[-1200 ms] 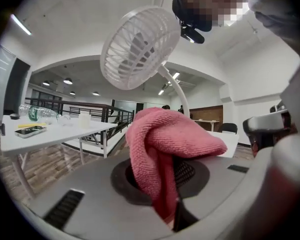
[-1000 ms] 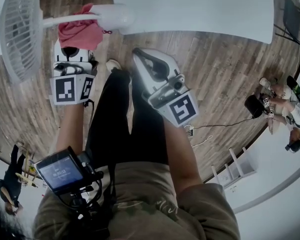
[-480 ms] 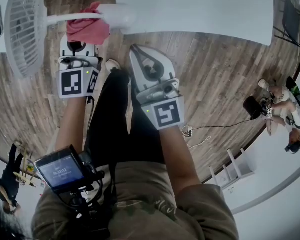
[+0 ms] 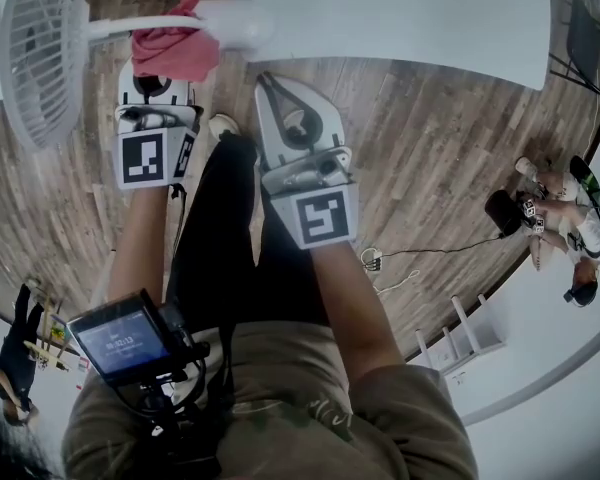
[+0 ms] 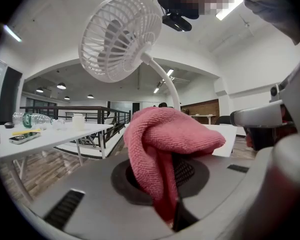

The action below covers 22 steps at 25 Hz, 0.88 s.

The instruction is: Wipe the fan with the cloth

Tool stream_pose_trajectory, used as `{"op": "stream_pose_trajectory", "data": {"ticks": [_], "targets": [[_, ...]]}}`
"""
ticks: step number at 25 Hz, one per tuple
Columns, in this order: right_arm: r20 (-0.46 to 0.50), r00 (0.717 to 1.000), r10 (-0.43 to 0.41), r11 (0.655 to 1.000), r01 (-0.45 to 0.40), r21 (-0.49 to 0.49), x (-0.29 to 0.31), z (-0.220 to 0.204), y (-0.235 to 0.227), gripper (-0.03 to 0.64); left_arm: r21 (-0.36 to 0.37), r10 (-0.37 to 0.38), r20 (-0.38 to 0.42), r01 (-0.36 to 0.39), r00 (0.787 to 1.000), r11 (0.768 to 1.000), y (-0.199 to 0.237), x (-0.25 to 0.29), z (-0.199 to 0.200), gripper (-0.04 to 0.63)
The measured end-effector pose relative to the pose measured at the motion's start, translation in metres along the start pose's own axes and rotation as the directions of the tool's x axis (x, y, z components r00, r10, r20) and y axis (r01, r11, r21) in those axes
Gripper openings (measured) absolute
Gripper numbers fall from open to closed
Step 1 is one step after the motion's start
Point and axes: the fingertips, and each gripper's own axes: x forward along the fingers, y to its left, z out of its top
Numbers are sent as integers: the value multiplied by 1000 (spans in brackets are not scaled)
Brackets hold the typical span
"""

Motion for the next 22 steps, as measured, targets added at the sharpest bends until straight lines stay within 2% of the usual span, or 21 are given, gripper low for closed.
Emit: {"op": "stream_pose_trajectory", "data": {"ticks": [4, 10, 12, 17, 20, 22], "targets": [[-21, 998, 60, 997, -59, 41, 3, -7, 18, 8, 16, 4, -9, -3, 1000, 1000, 2, -1, -3, 78], [-41, 988, 147, 988, -145, 60, 2, -17, 33, 9, -20, 27, -27, -28, 999, 999, 13, -5, -10, 78], [-46, 985, 169, 984, -165, 74, -1, -19, 33, 9, -8, 29, -29, -29, 999, 1000, 13, -5, -9, 78], [-56, 983, 177, 983, -174, 57, -5, -23, 24, 8, 11, 18, -36, -18, 999, 1000, 14, -5, -10, 78], [-76, 985, 158, 987, -154, 54, -11, -30, 17, 8, 4, 7, -42, -7, 999, 1000, 14, -3, -12, 78], [-81, 987, 141, 989, -136, 57, -15, -31, 10, 8, 23, 16, -62, -15, 998, 1000, 14, -3, -10, 78]]}}
